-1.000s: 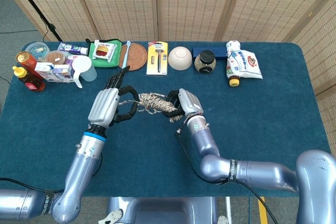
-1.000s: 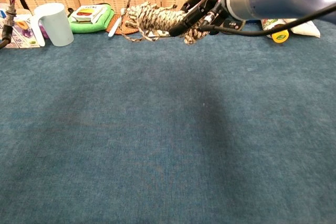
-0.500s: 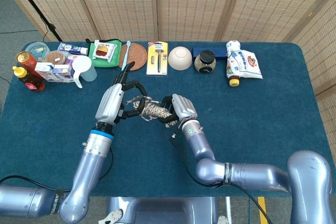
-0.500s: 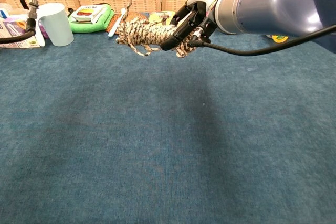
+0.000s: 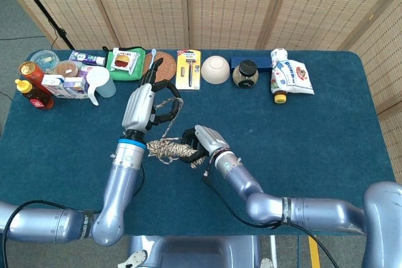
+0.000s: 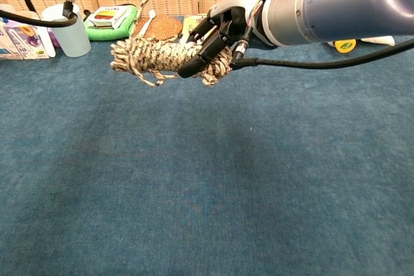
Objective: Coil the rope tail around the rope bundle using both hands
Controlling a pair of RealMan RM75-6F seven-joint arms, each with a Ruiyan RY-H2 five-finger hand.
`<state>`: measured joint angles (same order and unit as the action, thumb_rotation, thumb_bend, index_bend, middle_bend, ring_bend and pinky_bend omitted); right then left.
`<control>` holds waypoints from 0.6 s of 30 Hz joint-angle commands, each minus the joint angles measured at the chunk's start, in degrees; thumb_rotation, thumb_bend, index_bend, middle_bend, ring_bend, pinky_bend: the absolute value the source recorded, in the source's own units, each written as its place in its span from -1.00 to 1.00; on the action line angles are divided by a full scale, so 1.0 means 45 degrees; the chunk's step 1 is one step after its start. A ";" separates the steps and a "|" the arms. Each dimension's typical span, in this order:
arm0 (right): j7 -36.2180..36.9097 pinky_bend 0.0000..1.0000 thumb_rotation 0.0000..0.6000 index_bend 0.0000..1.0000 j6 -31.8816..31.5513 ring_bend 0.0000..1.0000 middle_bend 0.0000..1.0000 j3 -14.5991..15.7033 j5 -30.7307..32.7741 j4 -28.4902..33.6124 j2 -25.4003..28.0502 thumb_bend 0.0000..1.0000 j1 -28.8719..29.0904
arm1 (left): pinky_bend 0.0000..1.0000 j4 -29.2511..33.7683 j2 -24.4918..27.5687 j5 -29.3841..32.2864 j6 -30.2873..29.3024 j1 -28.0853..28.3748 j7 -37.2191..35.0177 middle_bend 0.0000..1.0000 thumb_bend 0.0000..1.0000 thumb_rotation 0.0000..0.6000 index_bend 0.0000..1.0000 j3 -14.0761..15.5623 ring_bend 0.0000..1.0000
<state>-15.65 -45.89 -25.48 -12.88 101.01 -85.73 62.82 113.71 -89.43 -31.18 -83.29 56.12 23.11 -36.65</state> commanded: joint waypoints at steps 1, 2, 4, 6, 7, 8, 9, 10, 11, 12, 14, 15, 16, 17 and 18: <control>0.0924 0.71 1.00 0.31 0.0856 0.14 0.29 -0.0269 -0.0599 0.0607 0.0592 0.31 -0.0373 | -1.00 -0.0670 -0.0276 0.0163 0.0151 0.0090 -0.0044 -1.00 -0.07 1.00 0.14 0.0210 -1.00; 0.1073 0.71 1.00 0.31 0.0956 0.14 0.29 -0.0295 -0.0728 0.0698 0.0673 0.31 -0.0413 | -1.00 -0.0811 -0.0326 0.0190 0.0209 0.0073 -0.0086 -1.00 -0.07 1.00 0.14 0.0280 -1.00; 0.1327 0.71 1.00 0.31 0.1052 0.14 0.29 -0.0314 -0.1058 0.0921 0.0855 0.31 -0.0471 | -1.00 -0.1103 -0.0413 0.0159 0.0405 0.0018 -0.0182 -1.00 -0.07 1.00 0.14 0.0500 -1.00; 0.1513 0.71 1.00 0.31 0.1027 0.14 0.29 -0.0314 -0.1281 0.1076 0.0975 0.31 -0.0489 | -1.00 -0.1325 -0.0485 -0.0028 0.0540 -0.0050 -0.0295 -1.00 -0.07 1.00 0.14 0.0734 -1.00; 0.1611 0.71 1.00 0.31 0.1004 0.14 0.29 -0.0318 -0.1364 0.1134 0.1024 0.31 -0.0490 | -1.00 -0.1408 -0.0527 -0.0079 0.0600 -0.0091 -0.0358 -1.00 -0.07 1.00 0.13 0.0831 -1.00; 0.1717 0.71 1.00 0.31 0.0981 0.14 0.29 -0.0330 -0.1427 0.1185 0.1073 0.31 -0.0491 | -1.00 -0.1459 -0.0562 -0.0078 0.0672 -0.0140 -0.0428 -1.00 -0.07 1.00 0.12 0.0905 -1.00; 0.1852 0.71 1.00 0.31 0.0956 0.14 0.29 -0.0336 -0.1484 0.1225 0.1135 0.31 -0.0484 | -1.00 -0.1519 -0.0587 -0.0064 0.0763 -0.0205 -0.0513 -1.00 -0.07 1.00 0.10 0.0975 -1.00; 0.1938 0.71 1.00 0.31 0.0929 0.14 0.29 -0.0336 -0.1518 0.1234 0.1186 0.31 -0.0472 | -1.00 -0.1579 -0.0591 -0.0058 0.0806 -0.0255 -0.0543 -1.00 -0.07 1.00 0.08 0.1032 -1.00; 0.1994 0.71 1.00 0.31 0.0911 0.14 0.29 -0.0330 -0.1532 0.1236 0.1214 0.31 -0.0463 | -1.00 -0.1622 -0.0588 -0.0071 0.0825 -0.0283 -0.0554 -1.00 -0.07 1.00 0.06 0.1066 -1.00; 0.2075 0.71 1.00 0.31 0.0891 0.14 0.29 -0.0318 -0.1545 0.1236 0.1254 0.31 -0.0447 | -1.00 -0.1668 -0.0575 -0.0083 0.0854 -0.0325 -0.0564 -1.00 -0.08 1.00 0.01 0.1106 -1.00; 0.2194 0.71 1.00 0.31 0.0877 0.14 0.29 -0.0308 -0.1552 0.1231 0.1305 0.31 -0.0428 | -1.00 -0.1686 -0.0537 -0.0038 0.0910 -0.0384 -0.0575 -1.00 -0.08 1.00 -0.15 0.1126 -1.00; 0.2294 0.71 1.00 0.31 0.0874 0.14 0.29 -0.0303 -0.1544 0.1225 0.1340 0.31 -0.0419 | -1.00 -0.1672 -0.0483 0.0046 0.0974 -0.0428 -0.0555 -1.00 -0.08 1.00 -0.25 0.1134 -1.00; 0.2364 0.71 1.00 0.31 0.0877 0.14 0.29 -0.0302 -0.1537 0.1221 0.1360 0.31 -0.0413 | -1.00 -0.1659 -0.0436 0.0114 0.1026 -0.0452 -0.0526 -1.00 -0.09 1.00 -0.34 0.1135 -1.00; 0.2431 0.71 1.00 0.31 0.0890 0.14 0.29 -0.0298 -0.1530 0.1217 0.1381 0.31 -0.0405 | -1.00 -0.1649 -0.0385 0.0171 0.1076 -0.0472 -0.0493 -1.00 -0.09 1.00 -0.39 0.1136 -1.00; 0.2521 0.71 1.00 0.31 0.0910 0.14 0.29 -0.0286 -0.1525 0.1210 0.1414 0.31 -0.0391 | -1.00 -0.1646 -0.0319 0.0234 0.1139 -0.0497 -0.0455 -1.00 -0.09 1.00 -0.47 0.1133 -1.00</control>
<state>-4.58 -41.86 -26.81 -19.78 106.49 -79.53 60.98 106.26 -91.06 -30.33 -78.36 54.01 20.91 -31.56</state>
